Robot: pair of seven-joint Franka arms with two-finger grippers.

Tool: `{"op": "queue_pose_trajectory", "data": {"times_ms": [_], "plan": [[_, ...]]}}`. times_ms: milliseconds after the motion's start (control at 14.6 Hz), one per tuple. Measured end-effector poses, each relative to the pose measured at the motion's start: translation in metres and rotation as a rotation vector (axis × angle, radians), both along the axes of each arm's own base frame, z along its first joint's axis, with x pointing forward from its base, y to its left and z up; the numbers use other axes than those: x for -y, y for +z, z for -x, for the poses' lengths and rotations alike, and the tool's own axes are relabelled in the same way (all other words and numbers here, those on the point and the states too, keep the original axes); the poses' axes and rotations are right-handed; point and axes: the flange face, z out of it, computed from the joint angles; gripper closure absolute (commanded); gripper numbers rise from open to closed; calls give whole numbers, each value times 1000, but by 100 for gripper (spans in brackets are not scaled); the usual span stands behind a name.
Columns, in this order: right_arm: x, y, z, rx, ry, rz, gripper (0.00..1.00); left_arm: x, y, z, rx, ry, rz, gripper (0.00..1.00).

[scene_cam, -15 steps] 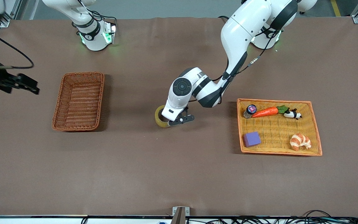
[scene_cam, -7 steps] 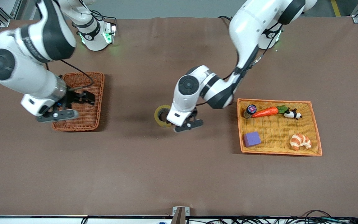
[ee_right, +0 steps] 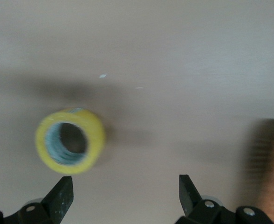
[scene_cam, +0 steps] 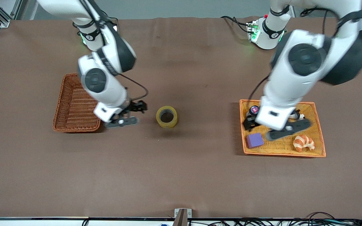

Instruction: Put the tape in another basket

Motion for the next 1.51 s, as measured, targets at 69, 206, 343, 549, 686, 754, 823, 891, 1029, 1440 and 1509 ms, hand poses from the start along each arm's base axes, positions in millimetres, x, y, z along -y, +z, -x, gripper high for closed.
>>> {"op": "queue_pose_trajectory", "data": {"times_ms": [69, 206, 343, 549, 686, 754, 823, 891, 1029, 1440, 1509], "plan": [[-20, -18, 8, 2, 0, 0, 0, -25, 14, 3, -20, -33, -16, 0], [-44, -52, 19, 6, -12, 13, 0, -68, 42, 14, -56, -101, -33, 0], [-52, -81, 22, 24, -36, 46, 0, -101, 64, 30, -81, -144, -20, 0], [-65, -117, 28, 46, -57, 50, 0, -136, 78, 57, -97, -138, -3, 0], [-76, -130, 37, 41, -47, 53, 0, -149, 83, 73, -103, -154, 0, 0], [-80, -133, 41, 38, -42, 56, 0, -155, 85, 79, -105, -172, 0, 0], [-83, -135, 43, 38, -34, 59, 0, -161, 87, 84, -106, -189, -1, 0], [-84, -135, 44, 44, -23, 66, 0, -164, 89, 88, -107, -199, -2, 0], [-81, -137, 43, 58, -8, 85, 0, -164, 92, 94, -104, -209, -5, 0], [-75, -154, 39, 66, -2, 100, 15, -171, 93, 94, -98, -226, -5, 0], [-75, -155, 39, 69, 2, 102, 31, -172, 94, 93, -94, -224, -4, 0]]}}
